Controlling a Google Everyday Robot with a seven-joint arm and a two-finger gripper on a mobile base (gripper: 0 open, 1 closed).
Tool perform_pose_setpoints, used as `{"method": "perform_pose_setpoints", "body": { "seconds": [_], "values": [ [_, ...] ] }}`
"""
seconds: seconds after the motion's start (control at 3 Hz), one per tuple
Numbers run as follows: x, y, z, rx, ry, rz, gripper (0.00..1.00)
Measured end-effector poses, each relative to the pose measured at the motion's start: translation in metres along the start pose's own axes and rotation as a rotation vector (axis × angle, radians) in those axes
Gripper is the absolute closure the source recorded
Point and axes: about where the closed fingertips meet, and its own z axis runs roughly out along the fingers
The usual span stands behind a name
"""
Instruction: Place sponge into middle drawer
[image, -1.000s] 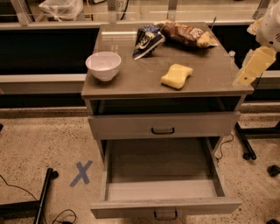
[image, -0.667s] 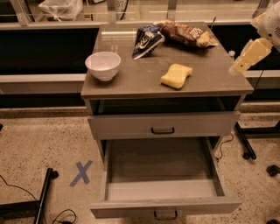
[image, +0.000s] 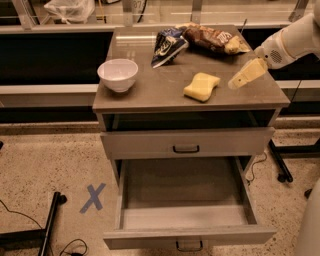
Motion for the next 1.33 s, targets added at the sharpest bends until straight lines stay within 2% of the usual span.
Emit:
{"method": "perform_pose_setpoints", "body": {
  "seconds": [0.33,1.0,1.33],
  "values": [
    [-0.003,-0.001,0.024,-0.030,-0.020,0.032,0.00],
    [-0.027,0.026,0.075,-0.113,-0.044,-0.014,0.00],
    [-0.036,0.040,0.087,-0.118,-0.019,-0.039,0.00]
  ]
}}
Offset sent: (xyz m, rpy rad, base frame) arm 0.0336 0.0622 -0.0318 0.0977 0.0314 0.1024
